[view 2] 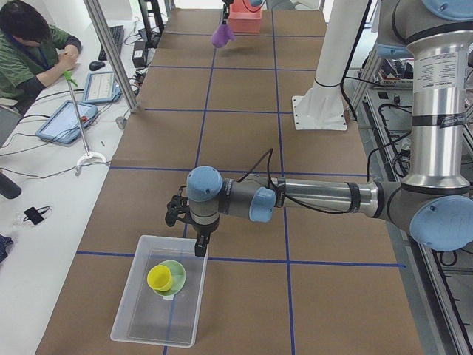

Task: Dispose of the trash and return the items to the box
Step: 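Lift the purple cloth and drop it into the pink tray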

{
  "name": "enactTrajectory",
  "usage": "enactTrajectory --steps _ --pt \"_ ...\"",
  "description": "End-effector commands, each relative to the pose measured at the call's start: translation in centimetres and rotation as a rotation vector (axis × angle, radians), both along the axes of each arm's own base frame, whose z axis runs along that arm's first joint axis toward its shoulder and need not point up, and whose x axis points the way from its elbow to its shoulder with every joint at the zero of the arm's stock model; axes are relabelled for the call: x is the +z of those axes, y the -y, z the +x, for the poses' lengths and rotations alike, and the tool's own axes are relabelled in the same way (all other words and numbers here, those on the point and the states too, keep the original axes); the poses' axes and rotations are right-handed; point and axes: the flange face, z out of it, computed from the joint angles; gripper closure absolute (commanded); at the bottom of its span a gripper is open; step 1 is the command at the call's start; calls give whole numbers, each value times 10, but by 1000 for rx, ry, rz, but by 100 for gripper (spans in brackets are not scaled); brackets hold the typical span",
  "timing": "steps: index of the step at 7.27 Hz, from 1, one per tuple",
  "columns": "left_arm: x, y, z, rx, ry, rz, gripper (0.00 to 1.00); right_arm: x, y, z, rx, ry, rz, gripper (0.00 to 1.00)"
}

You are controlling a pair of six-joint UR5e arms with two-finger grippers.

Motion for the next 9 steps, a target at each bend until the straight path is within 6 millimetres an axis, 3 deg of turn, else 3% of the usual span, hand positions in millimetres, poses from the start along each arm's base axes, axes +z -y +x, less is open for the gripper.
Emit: enactTrajectory --steps 1,2,3,4,5,6,7,8,9 --pt "2 -27 0 2 -30 -12 1 24 -17 113 -45 -22 27 100" --pt "4 -28 0 2 -32 -15 1 42 -32 156 -93 -46 43 100" --pt "3 -28 0 2 -32 -12 1 63 -55 187 -147 -72 50 100" --pt "1 -28 0 2 -32 -9 1 92 -86 202 -174 -111 40 100" --pt "3 -28 1 4 -32 -12 1 120 -114 203 -190 -180 0 100" --pt "2 -27 1 4 -32 -9 1 152 -124 202 -188 -193 -36 100" --pt "0 -27 1 4 -32 -5 1 196 -124 201 -185 -188 -38 100" --pt "0 -27 1 4 -32 -5 1 222 -120 197 -135 -186 -38 100" --pt "-2 -26 1 4 -33 9 1 222 -111 183 -97 -179 -53 100"
